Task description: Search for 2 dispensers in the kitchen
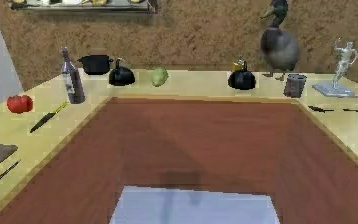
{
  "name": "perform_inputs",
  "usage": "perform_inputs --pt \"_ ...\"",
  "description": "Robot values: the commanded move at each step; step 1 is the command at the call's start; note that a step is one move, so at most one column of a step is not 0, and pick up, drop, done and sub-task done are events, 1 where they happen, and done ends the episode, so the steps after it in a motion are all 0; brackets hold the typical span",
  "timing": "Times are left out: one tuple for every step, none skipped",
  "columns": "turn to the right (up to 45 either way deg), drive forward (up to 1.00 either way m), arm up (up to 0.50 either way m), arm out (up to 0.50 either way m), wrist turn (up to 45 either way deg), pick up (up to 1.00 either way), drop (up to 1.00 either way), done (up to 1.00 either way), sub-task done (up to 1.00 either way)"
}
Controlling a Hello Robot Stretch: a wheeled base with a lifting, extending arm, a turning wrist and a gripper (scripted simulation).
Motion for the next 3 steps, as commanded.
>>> perform_inputs --pt "0.0 0.65 0.0 0.0 0.0 0.0 0.0 0.0 0.0" --pt "24.0 0.0 0.0 0.0 0.0 0.0 0.0 0.0 0.0" --pt "0.0 0.0 0.0 0.0 0.0 0.0 0.0 1.0 0.0"
